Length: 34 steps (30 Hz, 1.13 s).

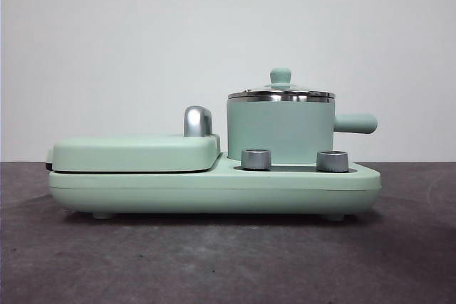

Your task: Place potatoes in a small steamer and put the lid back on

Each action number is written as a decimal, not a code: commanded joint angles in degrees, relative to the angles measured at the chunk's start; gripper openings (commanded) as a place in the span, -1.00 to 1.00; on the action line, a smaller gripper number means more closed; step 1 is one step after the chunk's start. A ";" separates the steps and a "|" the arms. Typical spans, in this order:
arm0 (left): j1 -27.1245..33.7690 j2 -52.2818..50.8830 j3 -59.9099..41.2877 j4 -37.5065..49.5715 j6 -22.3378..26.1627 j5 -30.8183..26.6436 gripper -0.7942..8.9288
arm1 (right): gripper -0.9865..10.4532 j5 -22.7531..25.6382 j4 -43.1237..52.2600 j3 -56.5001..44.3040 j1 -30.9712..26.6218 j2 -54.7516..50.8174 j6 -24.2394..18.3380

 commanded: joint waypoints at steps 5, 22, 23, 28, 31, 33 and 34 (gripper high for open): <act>0.07 -0.02 -1.09 -0.39 0.81 -0.04 -0.79 | -0.80 0.96 -0.33 -0.31 0.07 -0.13 -0.68; 0.07 -0.02 -1.09 -0.39 0.81 -0.04 -0.79 | -0.80 0.94 0.96 -0.31 0.13 -0.13 -0.66; 0.07 -0.02 -1.09 -0.39 0.81 -0.04 -0.79 | -0.80 0.94 0.96 -0.31 0.15 -0.13 -0.66; 0.07 -0.02 -1.09 -0.39 0.81 -0.04 -0.79 | -0.80 0.96 0.96 -0.31 0.13 -0.13 -0.66; 0.07 -0.02 -1.09 -0.39 0.81 -0.04 -0.79 | -0.80 0.96 0.96 -0.31 0.13 -0.13 -0.66; 0.07 -0.02 -1.09 -0.39 0.81 -0.04 -0.79 | -0.80 0.96 0.96 -0.31 0.13 -0.13 -0.66; 0.07 -0.02 -1.09 -0.39 0.81 -0.04 -0.79 | -0.80 0.96 0.96 -0.31 0.13 -0.13 -0.66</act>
